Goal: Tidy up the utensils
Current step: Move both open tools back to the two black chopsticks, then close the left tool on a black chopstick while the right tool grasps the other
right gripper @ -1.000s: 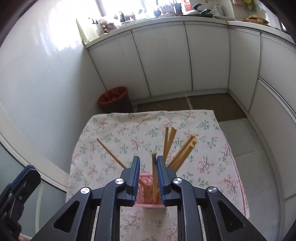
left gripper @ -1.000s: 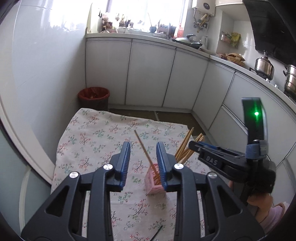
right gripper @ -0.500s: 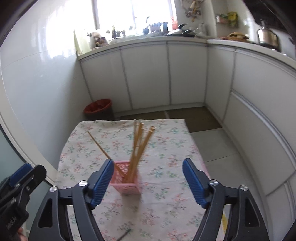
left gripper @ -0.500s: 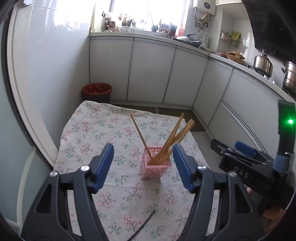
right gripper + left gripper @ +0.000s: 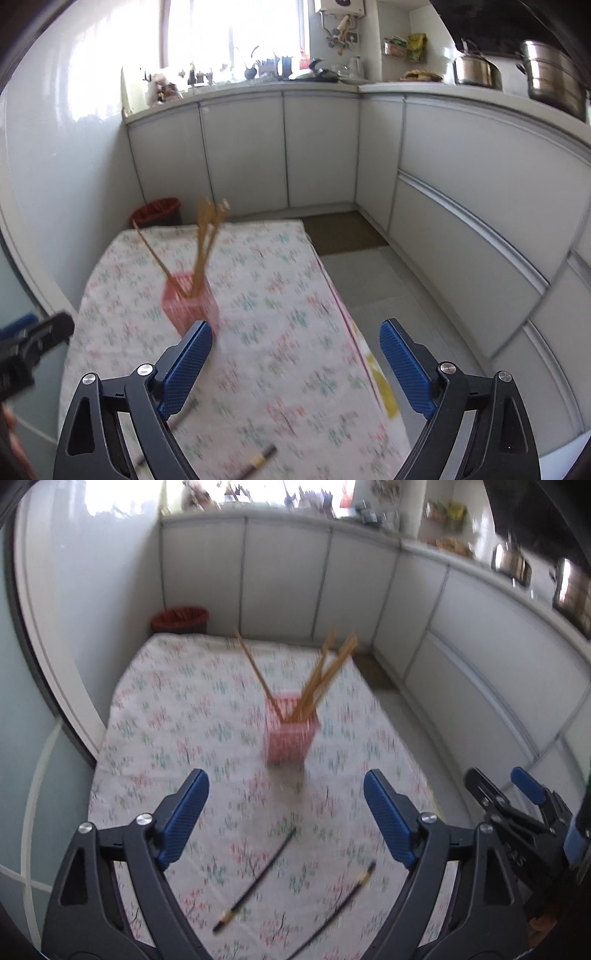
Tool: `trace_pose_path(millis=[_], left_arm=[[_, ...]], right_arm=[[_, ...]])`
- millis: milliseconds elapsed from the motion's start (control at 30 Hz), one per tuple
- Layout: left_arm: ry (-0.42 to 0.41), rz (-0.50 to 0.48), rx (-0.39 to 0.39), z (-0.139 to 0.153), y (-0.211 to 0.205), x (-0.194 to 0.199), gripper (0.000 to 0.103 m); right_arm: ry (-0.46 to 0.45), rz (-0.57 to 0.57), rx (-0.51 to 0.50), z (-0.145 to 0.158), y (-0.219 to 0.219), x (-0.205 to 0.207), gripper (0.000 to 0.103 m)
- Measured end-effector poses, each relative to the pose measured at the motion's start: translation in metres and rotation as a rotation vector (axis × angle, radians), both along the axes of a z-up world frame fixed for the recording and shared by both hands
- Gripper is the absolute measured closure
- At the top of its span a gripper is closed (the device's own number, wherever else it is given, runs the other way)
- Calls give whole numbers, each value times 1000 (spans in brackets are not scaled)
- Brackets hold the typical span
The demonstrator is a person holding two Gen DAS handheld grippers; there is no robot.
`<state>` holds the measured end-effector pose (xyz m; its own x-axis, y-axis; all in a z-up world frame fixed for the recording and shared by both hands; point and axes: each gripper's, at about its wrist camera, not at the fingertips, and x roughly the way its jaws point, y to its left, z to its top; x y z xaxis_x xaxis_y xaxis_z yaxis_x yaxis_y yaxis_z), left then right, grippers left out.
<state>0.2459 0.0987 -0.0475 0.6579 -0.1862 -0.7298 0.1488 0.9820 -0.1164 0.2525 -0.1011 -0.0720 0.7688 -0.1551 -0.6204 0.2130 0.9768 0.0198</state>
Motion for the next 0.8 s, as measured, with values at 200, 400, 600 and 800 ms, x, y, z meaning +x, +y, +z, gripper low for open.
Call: trace_pose_path(millis=[200, 400, 600, 800], left_arm=[[214, -101, 77, -57, -13, 9, 17], [426, -174, 180, -118, -29, 29, 17], [574, -195, 181, -162, -38, 64, 17], [611, -235, 238, -185, -54, 80, 51]], right_arm=[[160, -46, 193, -68, -31, -47, 10], [289, -75, 318, -122, -42, -61, 10], [349, -35, 301, -148, -40, -58, 10], [338, -47, 285, -147, -41, -54, 10]])
